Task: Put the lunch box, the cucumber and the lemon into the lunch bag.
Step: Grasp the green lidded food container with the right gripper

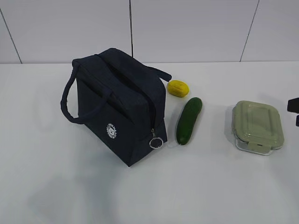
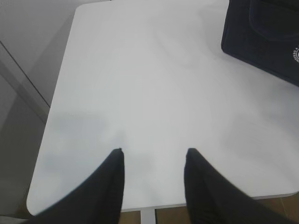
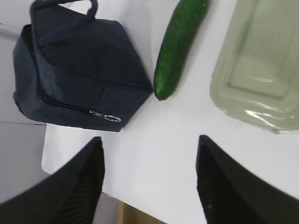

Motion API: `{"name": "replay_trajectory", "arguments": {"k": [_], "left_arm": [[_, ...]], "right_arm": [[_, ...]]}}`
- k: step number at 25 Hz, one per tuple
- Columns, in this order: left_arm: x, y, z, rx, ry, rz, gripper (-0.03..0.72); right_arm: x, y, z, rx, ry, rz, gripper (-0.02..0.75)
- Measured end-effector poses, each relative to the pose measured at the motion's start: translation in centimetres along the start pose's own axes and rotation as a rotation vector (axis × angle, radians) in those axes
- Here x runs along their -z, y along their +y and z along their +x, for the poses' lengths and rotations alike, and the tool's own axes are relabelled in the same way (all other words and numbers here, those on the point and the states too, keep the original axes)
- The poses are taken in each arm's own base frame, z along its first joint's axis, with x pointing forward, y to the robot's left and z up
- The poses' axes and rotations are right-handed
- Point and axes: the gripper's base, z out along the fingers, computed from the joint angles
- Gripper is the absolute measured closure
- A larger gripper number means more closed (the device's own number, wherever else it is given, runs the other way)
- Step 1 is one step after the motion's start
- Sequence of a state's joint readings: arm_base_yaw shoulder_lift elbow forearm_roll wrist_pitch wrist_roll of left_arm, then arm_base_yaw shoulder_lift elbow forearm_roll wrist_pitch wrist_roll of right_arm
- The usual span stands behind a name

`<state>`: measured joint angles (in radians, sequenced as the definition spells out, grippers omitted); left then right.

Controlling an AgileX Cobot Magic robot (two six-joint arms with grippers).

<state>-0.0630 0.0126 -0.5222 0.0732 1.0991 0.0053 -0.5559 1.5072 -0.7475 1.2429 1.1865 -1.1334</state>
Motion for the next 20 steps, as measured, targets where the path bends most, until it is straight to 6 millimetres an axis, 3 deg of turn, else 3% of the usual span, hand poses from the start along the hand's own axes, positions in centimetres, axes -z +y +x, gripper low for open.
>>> {"name": "replay_trajectory", "arguments": {"k": [6,10,14,20], "left_arm": [[0.0,0.0,0.0,0.000,0.000,0.000,0.379],[0.0,0.0,0.0,0.000,0.000,0.000,0.379],[0.0,0.0,0.0,0.000,0.000,0.000,0.379],[0.0,0.0,0.0,0.000,0.000,0.000,0.379]], "right_arm": [[-0.9,-3.0,-3.0,0.001,0.048,0.024,0.262],[-1.1,-4.3,-4.7,-0.010,0.078,0.053,0.202],[-1.5,-5.7,-5.5,-0.039,0.104,0.066,0.147],[-2.8,-8.3,-5.5,-0.091,0.146,0.061,0.141]]}}
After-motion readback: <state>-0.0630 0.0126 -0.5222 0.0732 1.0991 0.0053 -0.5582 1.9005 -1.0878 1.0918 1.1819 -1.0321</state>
